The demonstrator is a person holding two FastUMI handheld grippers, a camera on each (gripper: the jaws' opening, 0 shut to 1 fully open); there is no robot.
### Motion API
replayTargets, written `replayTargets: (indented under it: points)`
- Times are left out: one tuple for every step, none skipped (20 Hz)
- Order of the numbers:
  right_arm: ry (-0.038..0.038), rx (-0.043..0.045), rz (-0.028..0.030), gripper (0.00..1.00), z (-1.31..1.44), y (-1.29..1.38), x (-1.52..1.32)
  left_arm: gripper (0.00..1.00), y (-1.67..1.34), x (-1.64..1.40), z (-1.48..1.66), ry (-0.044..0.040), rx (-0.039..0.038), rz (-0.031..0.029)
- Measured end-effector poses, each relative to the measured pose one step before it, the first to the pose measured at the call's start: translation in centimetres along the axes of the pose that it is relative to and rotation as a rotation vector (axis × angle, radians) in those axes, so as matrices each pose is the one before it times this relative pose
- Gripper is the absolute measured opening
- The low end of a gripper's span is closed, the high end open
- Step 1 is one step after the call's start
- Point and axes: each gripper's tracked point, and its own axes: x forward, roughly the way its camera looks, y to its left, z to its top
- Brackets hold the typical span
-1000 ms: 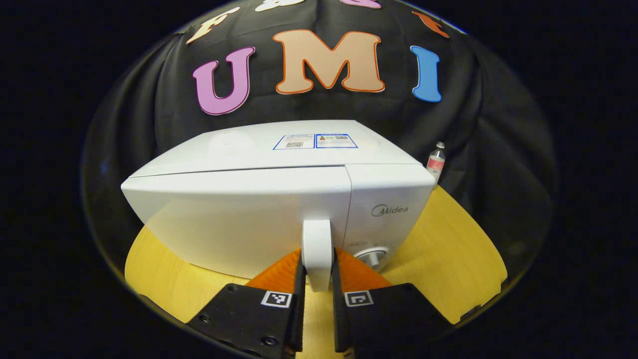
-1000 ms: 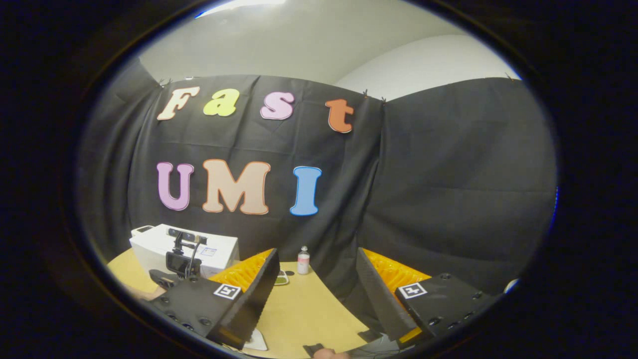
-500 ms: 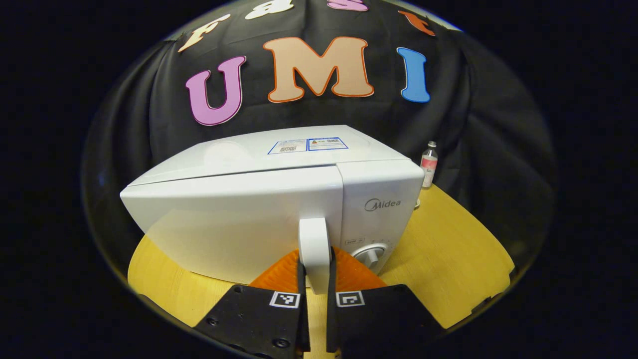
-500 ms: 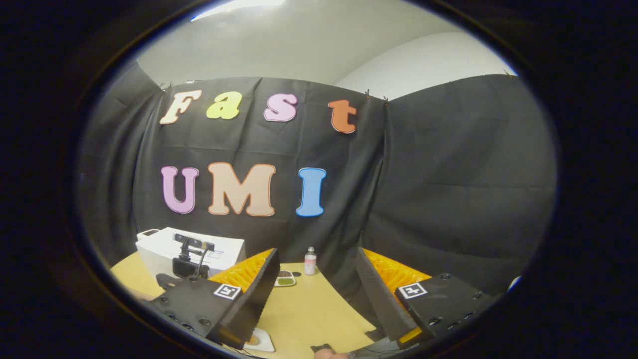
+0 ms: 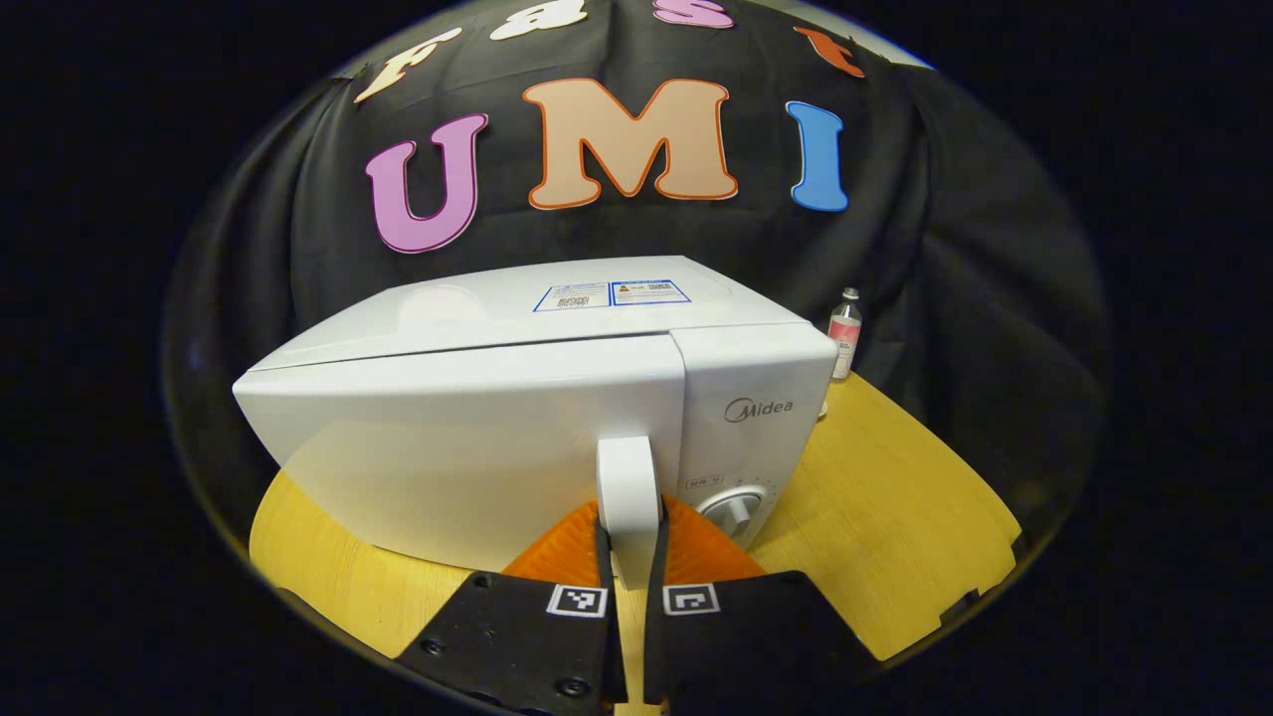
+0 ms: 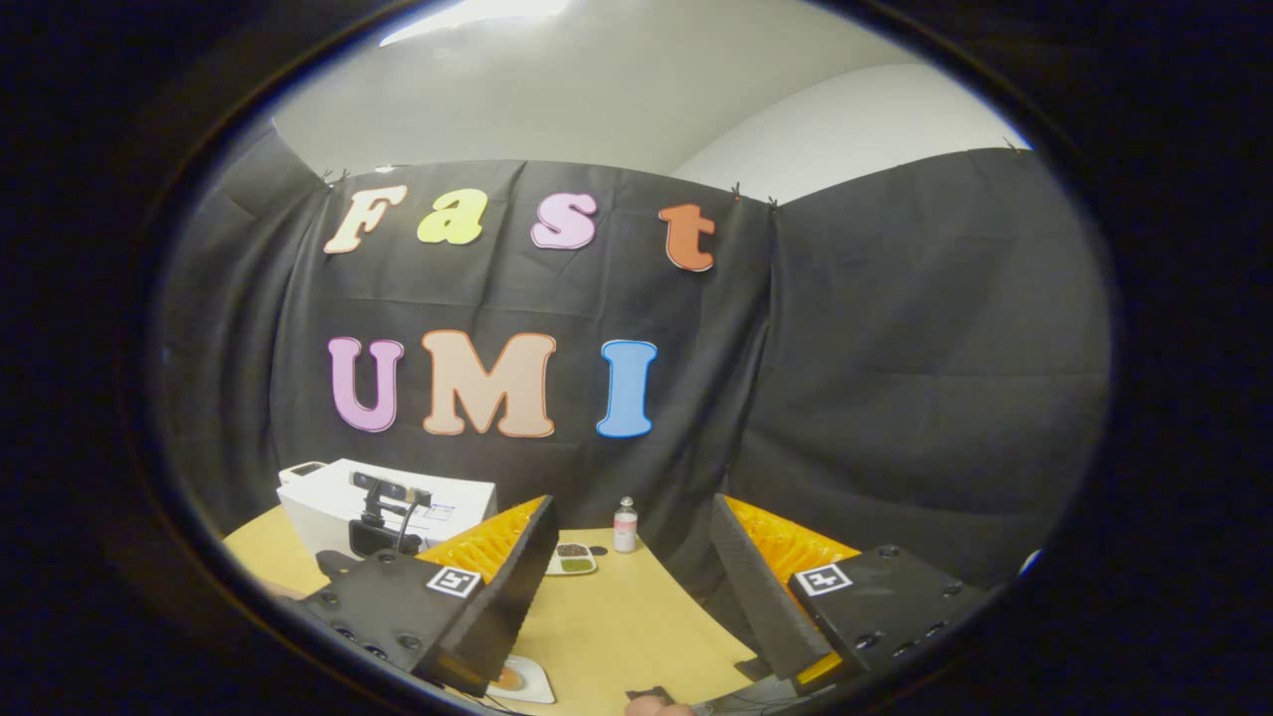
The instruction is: Open the microwave oven with the left hand, put the food in, and close the microwave oven.
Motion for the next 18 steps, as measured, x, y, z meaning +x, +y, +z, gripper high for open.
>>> replayTargets:
  points:
    - [0.00152, 0.00327, -0.00075, 0.96, -0.008, 0.013, 0.052, 0.06, -0.042, -0.06, -0.061, 0.00117, -0.00168, -0.00503]
    - [-0.00057, 0.00328, -0.00179, 0.96, 0.025, 0.08, 0.079, 0.05, -0.017, -0.564, -0.714, 0.02141, -0.00707, 0.0016]
    - [-0.00095, 0.0017, -0.00191, 0.96, -0.01, -0.002, 0.126, 0.05, -0.061, -0.792, -0.576, 0.00313, -0.00328, 0.00726]
    - [0.00043, 0.00372, -0.00238, 0.96, -0.224, 0.022, 0.18, 0.05, 0.144, -0.889, 0.308, -0.04704, 0.01915, -0.00352]
    - [0.00636, 0.00936, 0.00401, 0.96, -0.216, 0.18, 0.147, 0.05, -0.037, -0.963, -0.255, -0.01679, 0.02039, -0.00697]
    - [0.01019, 0.01268, 0.00988, 0.96, -0.395, 0.459, 0.11, 0.04, 0.092, -1.095, -0.765, 0.0031, 0.01214, -0.01265]
    - [0.01178, 0.01153, 0.01204, 0.97, -0.411, 0.544, 0.111, 0.05, 0.15, -0.929, -0.271, -0.00909, -0.00536, -0.01687]
    - [0.00614, 0.00811, 0.01165, 0.97, -0.365, 0.375, 0.207, 0.05, 0.121, -0.998, -0.564, 0.00631, -0.01616, -0.01399]
    - [0.00648, 0.00326, 0.01006, 0.96, -0.216, 0.484, 0.18, 0.04, 0.096, -1.128, -0.555, 0.00127, -0.00348, -0.01497]
    - [0.00647, 0.00075, 0.01502, 0.96, -0.41, 0.584, 0.226, 0.05, 0.251, -1.12, -0.28, -0.01038, 0.01073, -0.01217]
    - [0.0027, -0.00177, 0.01307, 0.97, -0.123, 0.64, 0.064, 0.04, 0.235, -1.025, -0.477, 0.00209, 0.01335, -0.00626]
    - [0.00409, -0.00348, 0.01751, 0.97, -0.273, 0.635, 0.116, 0.05, 0.324, -1.159, -0.448, -0.00856, 0.01126, -0.0029]
    - [0.00478, -0.00428, 0.01724, 0.97, -0.203, 0.747, 0.131, 0.05, 0.355, -0.964, -0.392, -0.00307, 0.00643, -0.00186]
    - [0.00409, -0.0035, 0.01549, 0.97, -0.196, 0.623, 0.131, 0.04, 0.321, -0.924, -0.578, 0.00108, 0.00475, -0.00306]
    - [0.00075, -0.00141, 0.01522, 0.97, -0.041, 0.662, 0.136, 0.05, 0.327, -1.037, -0.383, -0.00441, 0.00244, -0.00369]
    - [-0.00011, -0.00139, 0.01458, 0.97, 0.01, 0.631, 0.243, 0.05, 0.429, -0.832, -0.394, -0.00184, 0.00191, -0.00163]
    - [-0.00219, -0.00267, 0.01416, 0.97, 0.054, 0.657, 0.14, 0.06, 0.416, -0.894, -0.343, -0.00044, 0.00274, 0.00068]
    - [-0.00464, -0.00421, 0.00932, 0.97, 0.07, 0.465, 0.093, 0.06, 0.529, -0.957, -0.491, 0.00188, 0.00227, 0.00279]
